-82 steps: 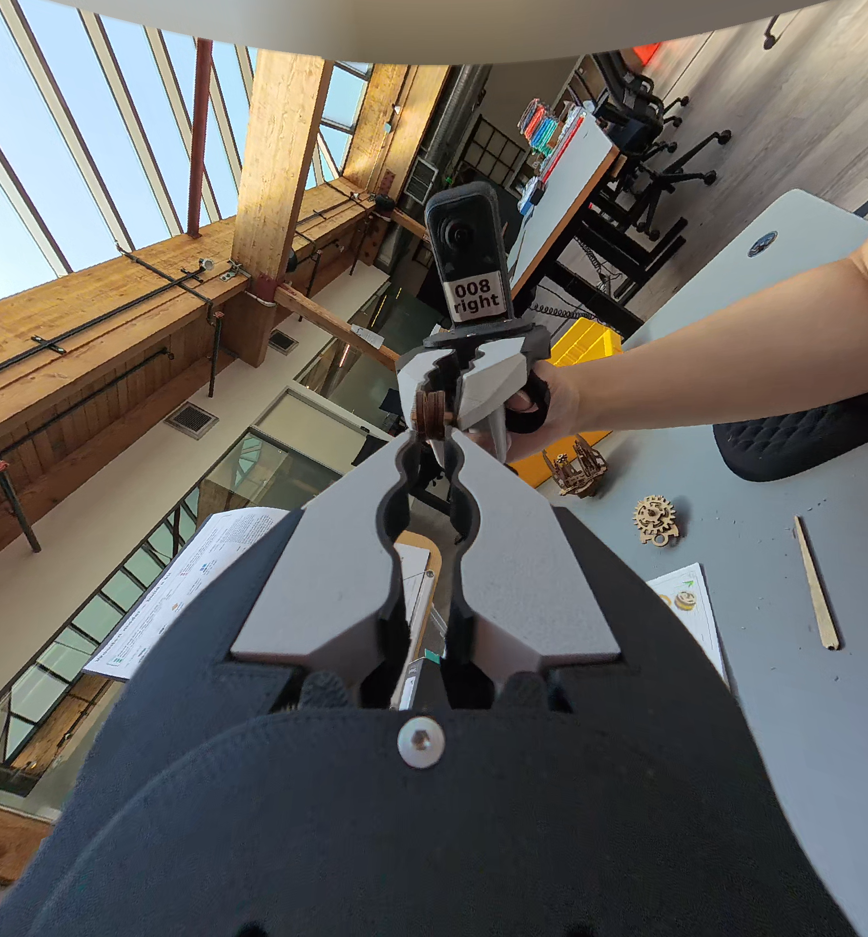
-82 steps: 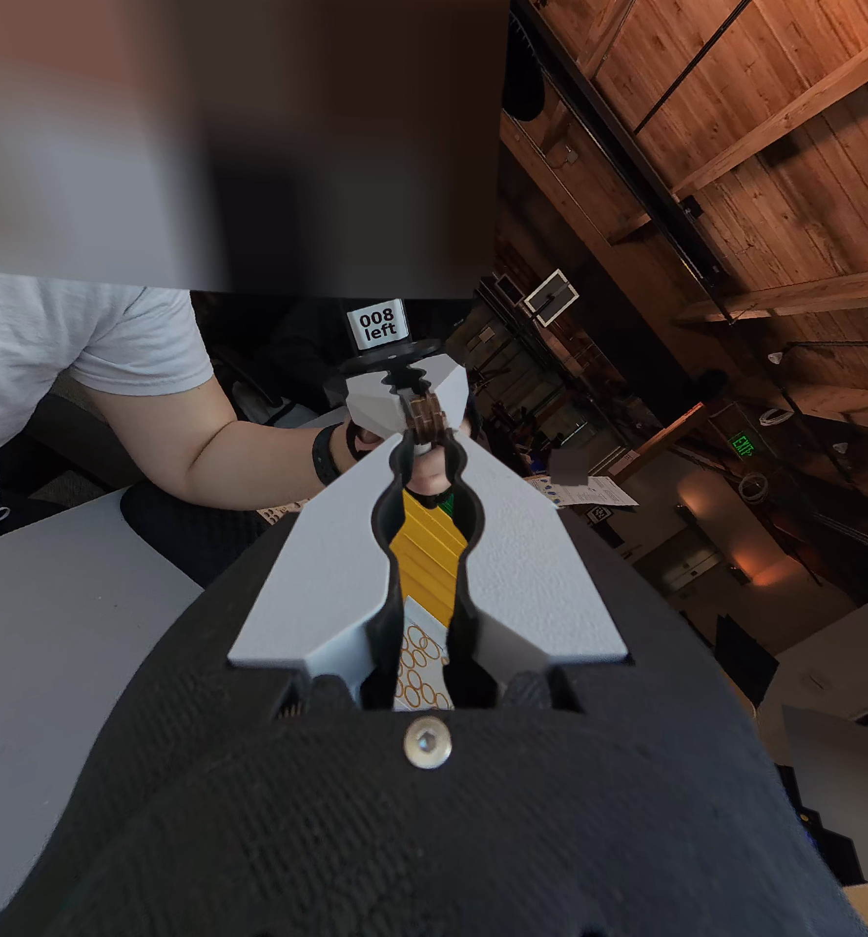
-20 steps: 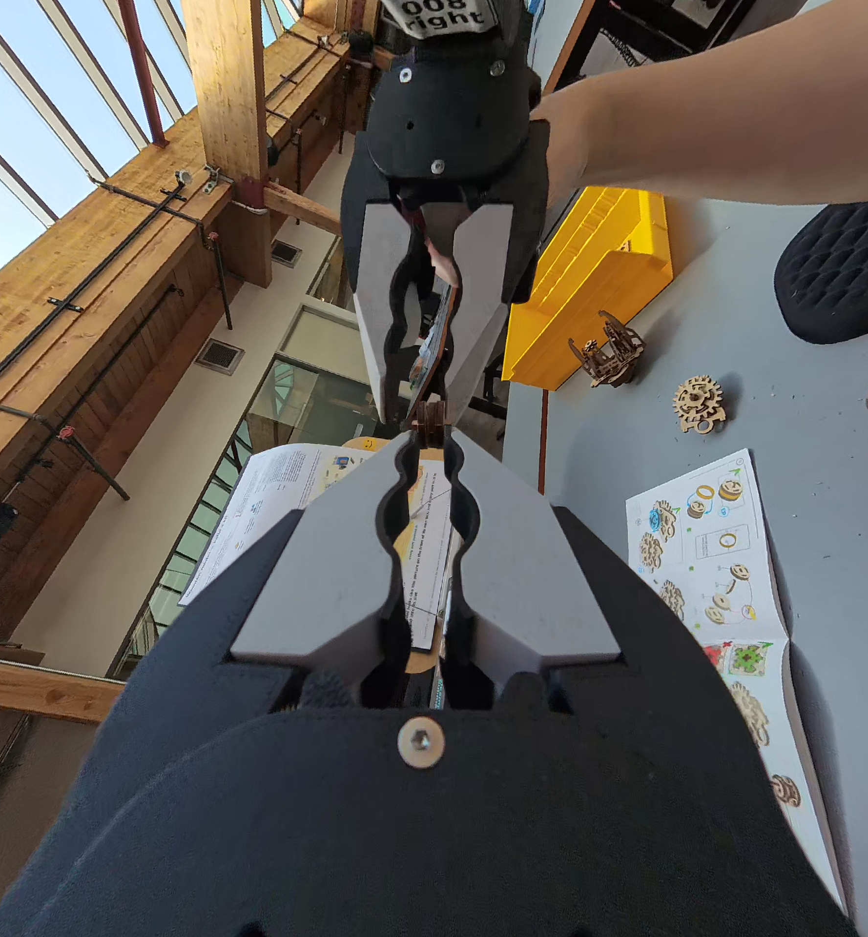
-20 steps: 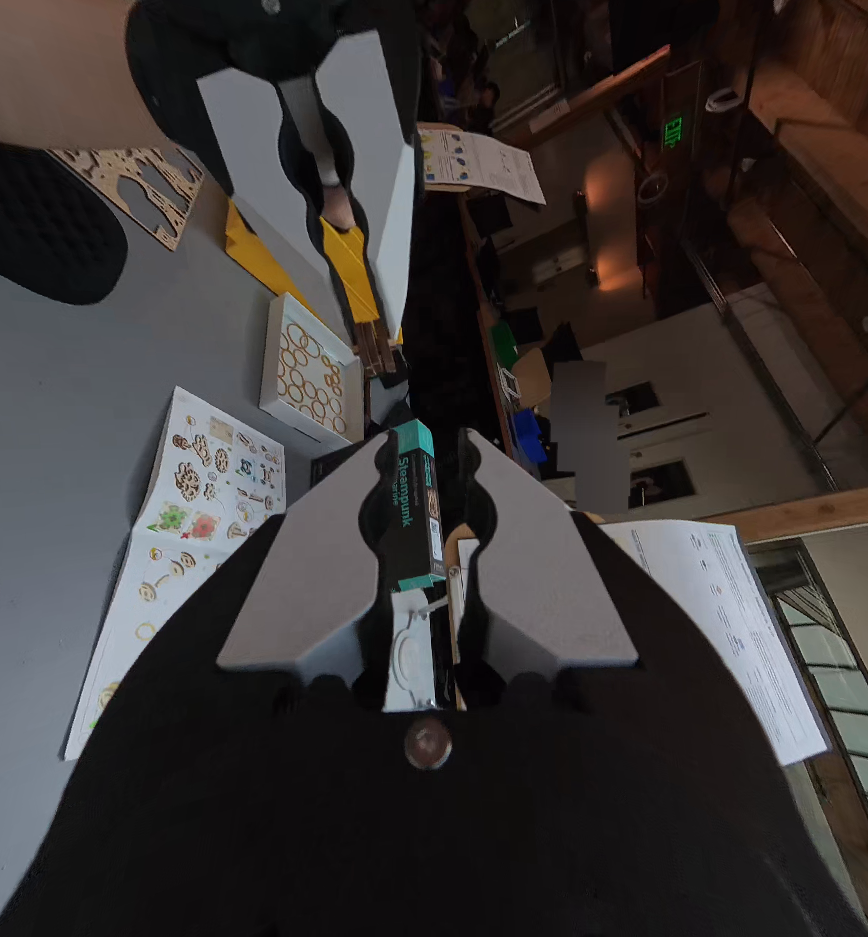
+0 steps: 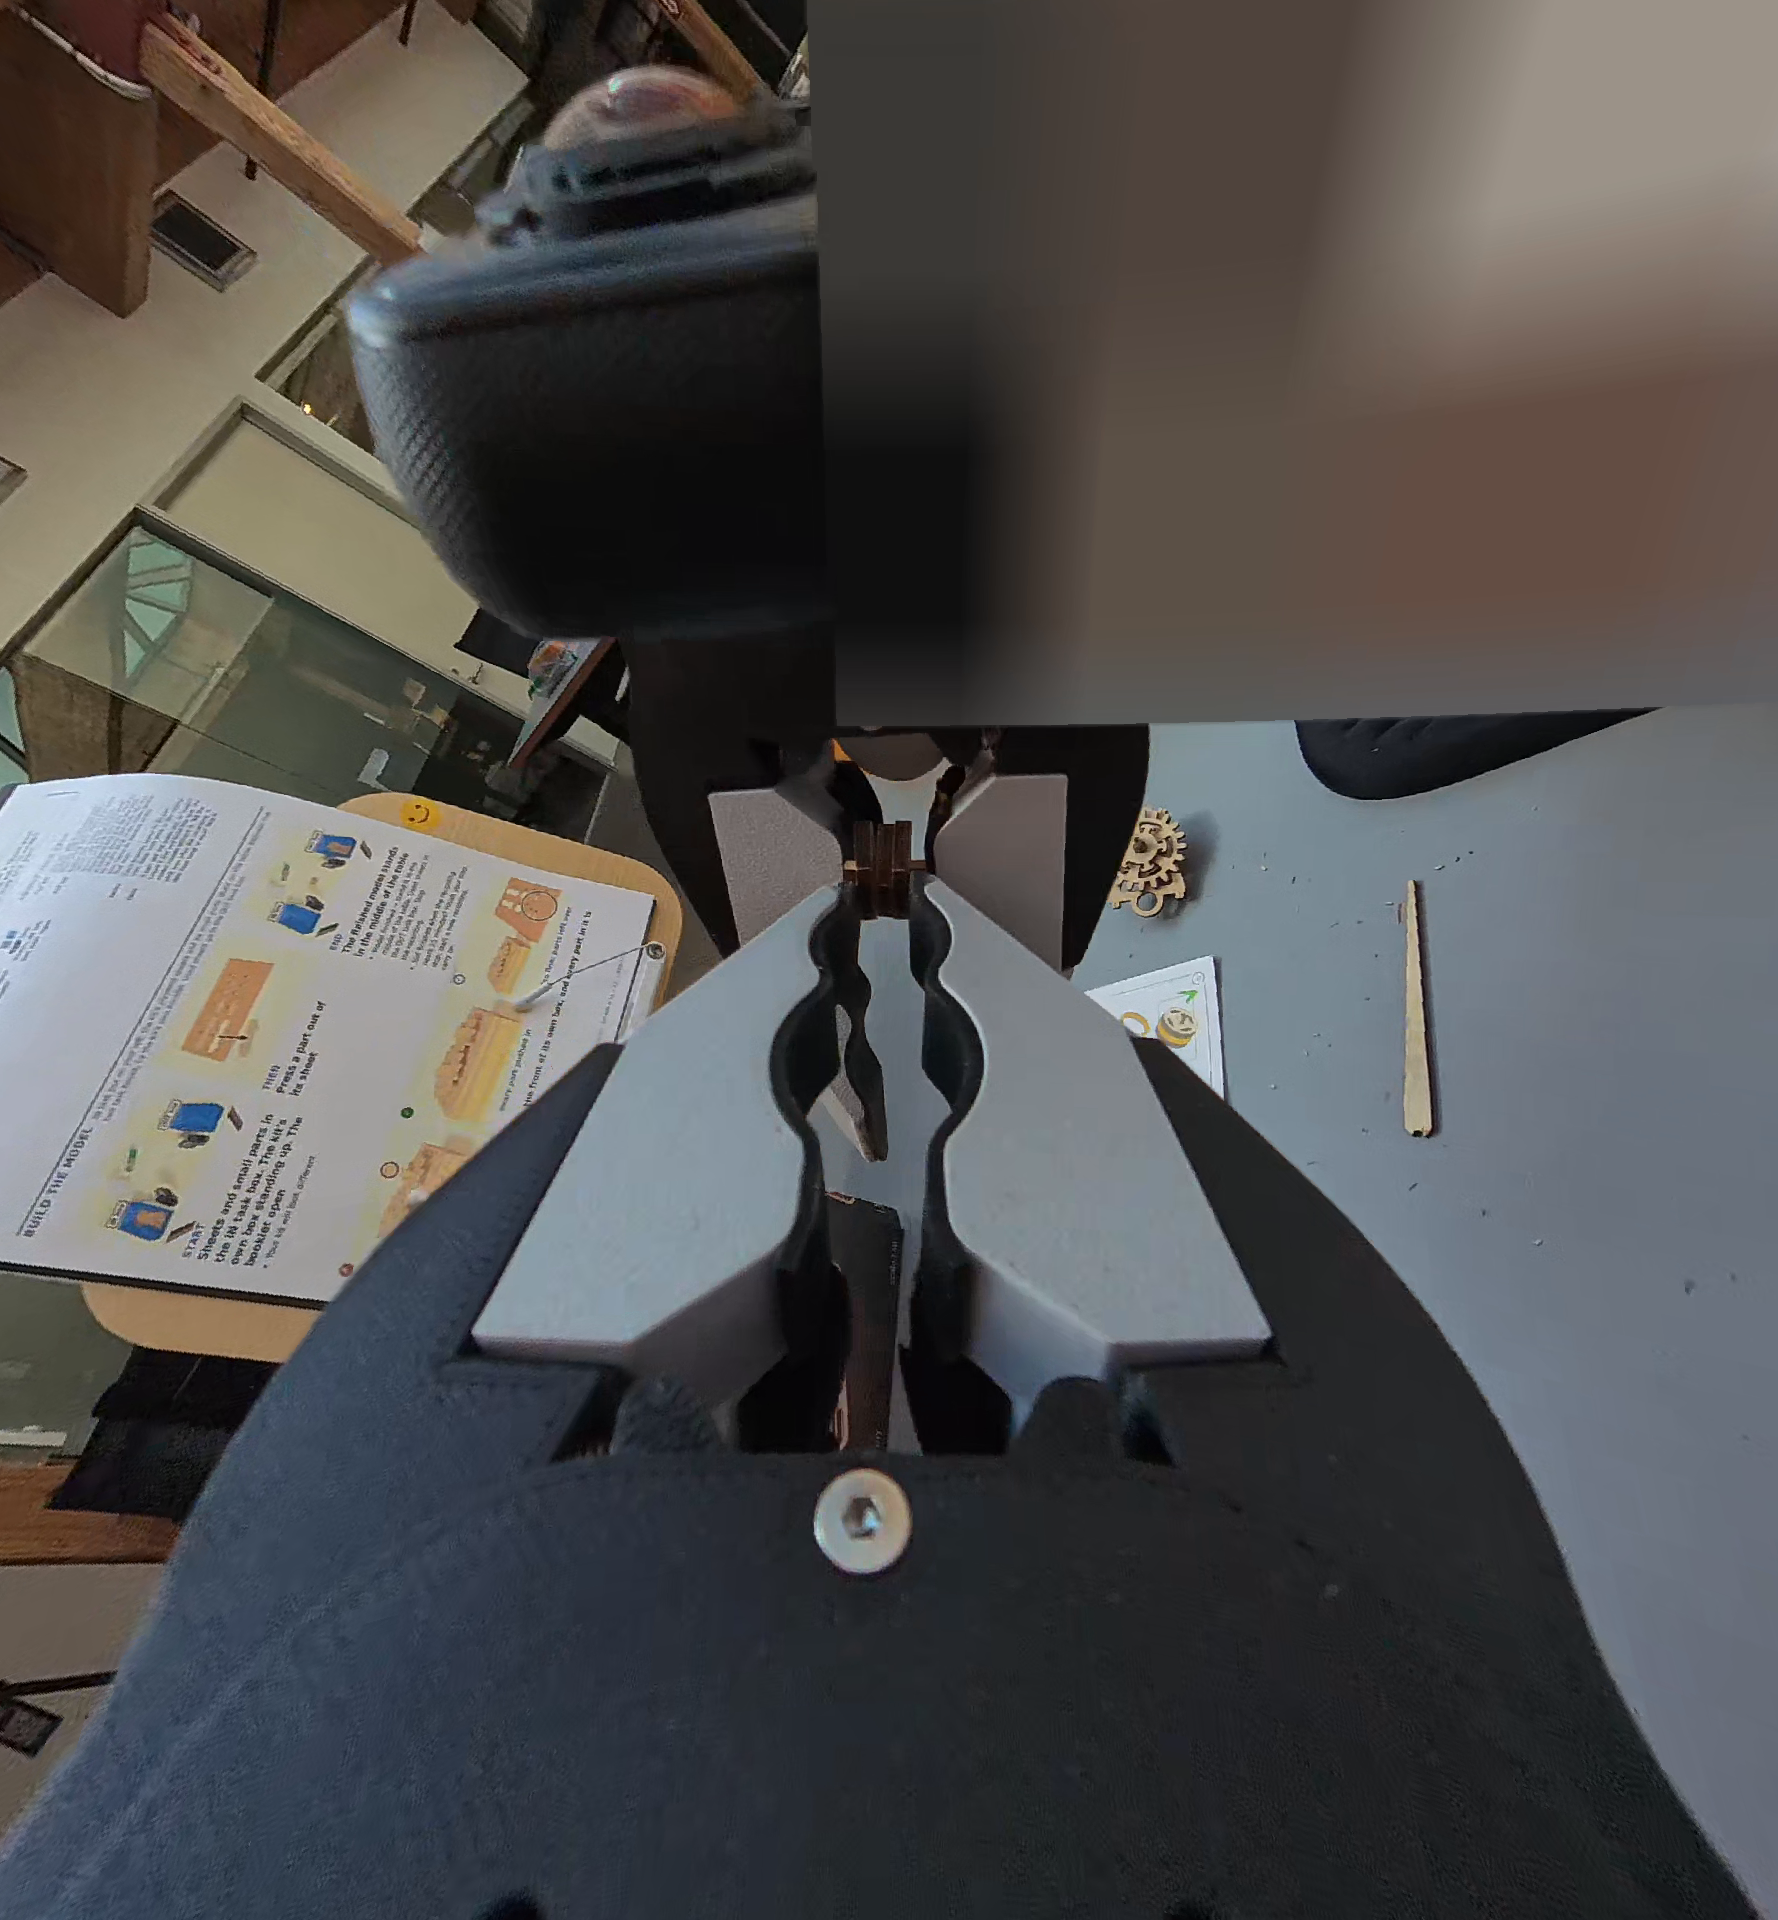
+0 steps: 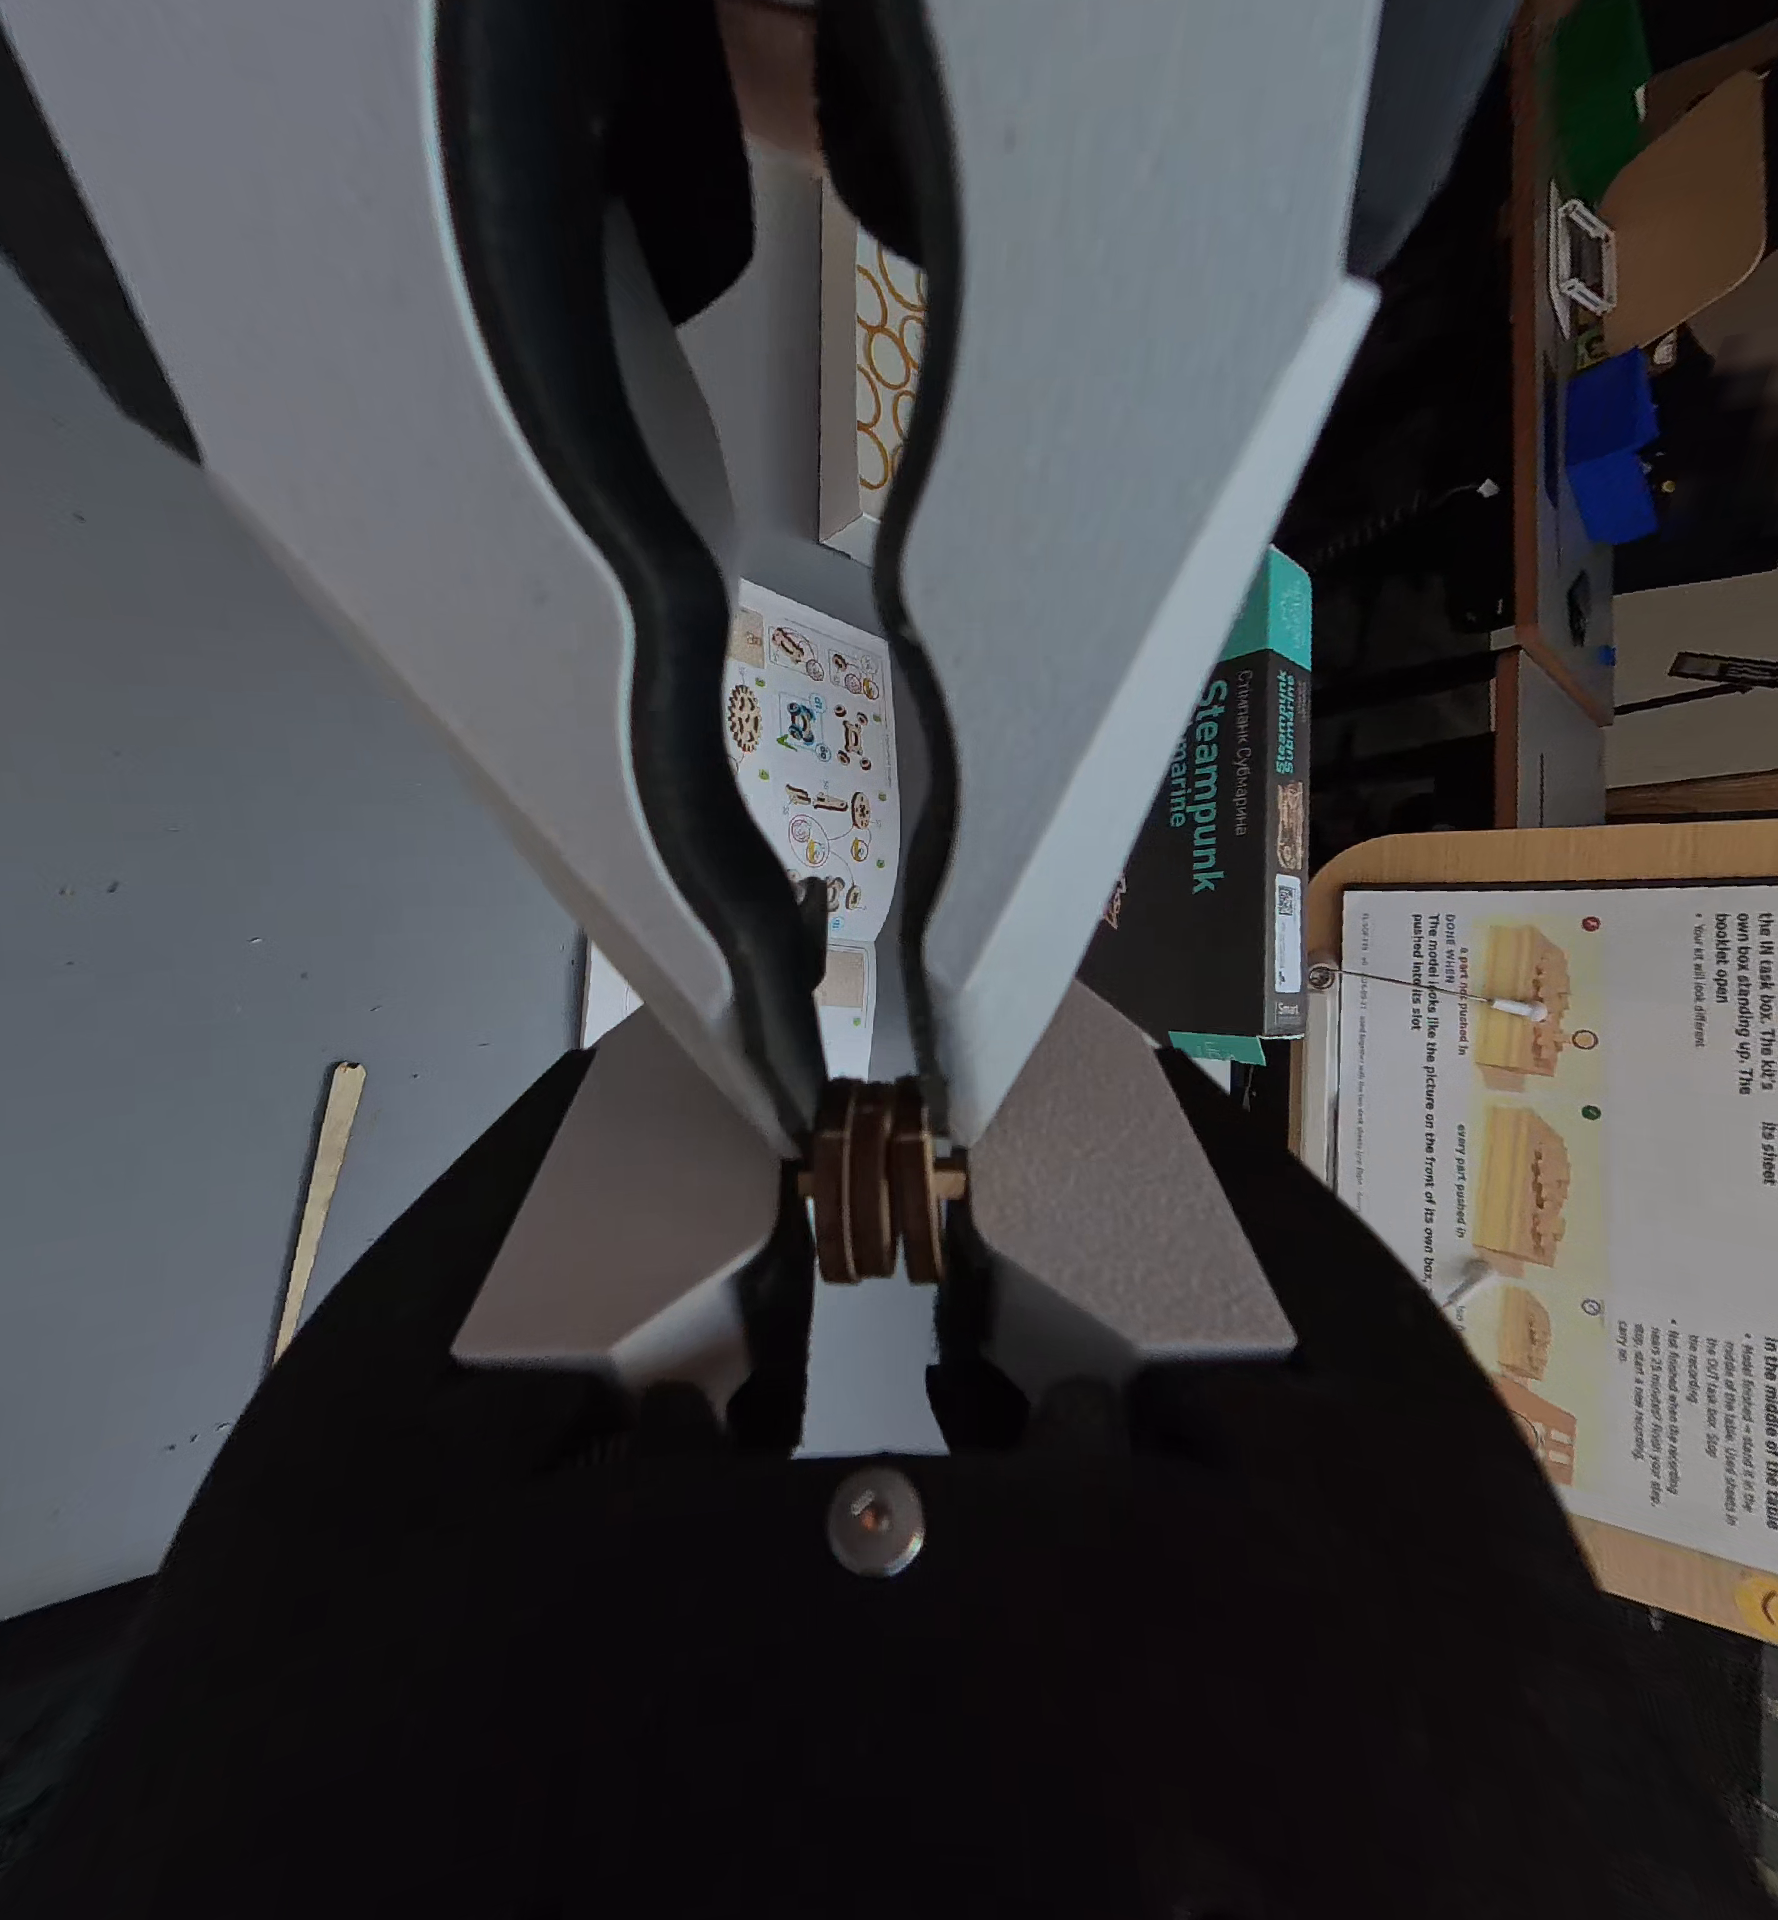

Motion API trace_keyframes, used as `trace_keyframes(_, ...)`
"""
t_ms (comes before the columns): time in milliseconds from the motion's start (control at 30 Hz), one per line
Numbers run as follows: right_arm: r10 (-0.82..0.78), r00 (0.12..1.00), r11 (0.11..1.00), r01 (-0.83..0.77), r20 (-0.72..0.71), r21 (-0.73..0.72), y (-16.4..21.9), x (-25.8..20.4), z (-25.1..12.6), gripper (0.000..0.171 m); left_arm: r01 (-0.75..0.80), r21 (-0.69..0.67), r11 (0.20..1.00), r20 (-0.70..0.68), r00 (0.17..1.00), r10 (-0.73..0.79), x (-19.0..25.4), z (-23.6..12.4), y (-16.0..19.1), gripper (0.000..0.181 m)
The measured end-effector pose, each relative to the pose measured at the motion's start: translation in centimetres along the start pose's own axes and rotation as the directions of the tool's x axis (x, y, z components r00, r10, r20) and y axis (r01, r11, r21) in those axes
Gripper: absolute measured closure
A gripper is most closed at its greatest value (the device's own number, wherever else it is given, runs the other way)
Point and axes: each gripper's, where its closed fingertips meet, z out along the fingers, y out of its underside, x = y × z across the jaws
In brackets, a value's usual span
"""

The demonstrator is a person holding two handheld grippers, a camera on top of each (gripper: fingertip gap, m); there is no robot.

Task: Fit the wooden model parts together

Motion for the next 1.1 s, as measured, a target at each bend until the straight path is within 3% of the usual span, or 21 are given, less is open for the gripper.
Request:
trace_keyframes(167, 0.014, 0.999, 0.996, -0.01, 0.049, -0.093, 1.6, -0.8, 1.0, 0.152, -0.003, -0.057, 0.998, -0.035, 0.999, 0.001, 0.5, 0.5, 1.3, 0.174)
trace_keyframes(567, -0.078, 0.995, 0.986, 0.086, 0.063, -0.141, 2.1, -1.7, 1.9, 0.157, -0.018, -0.119, 0.993, -0.117, 0.993, 0.004, 1.6, 0.3, 2.5, 0.174)
trace_keyframes(867, -0.007, 0.999, 0.999, 0.009, 0.04, -0.041, 0.4, -0.6, 2.8, 0.165, 0.025, -0.107, 0.994, -0.108, 0.993, -0.037, 0.6, -0.6, 3.0, 0.173)
trace_keyframes(967, 0.041, 0.991, 0.999, -0.038, 0.127, -0.025, 0.4, -1.6, 3.2, 0.162, 0.022, -0.12, 0.993, -0.125, 0.991, -0.037, 0.8, -0.5, 3.5, 0.173)
trace_keyframes(1100, -0.032, 0.997, 0.999, 0.034, 0.068, -0.026, 0.5, -1.2, 3.0, 0.152, 0.018, -0.114, 0.993, -0.144, 0.989, -0.035, 1.2, -0.3, 3.4, 0.174)
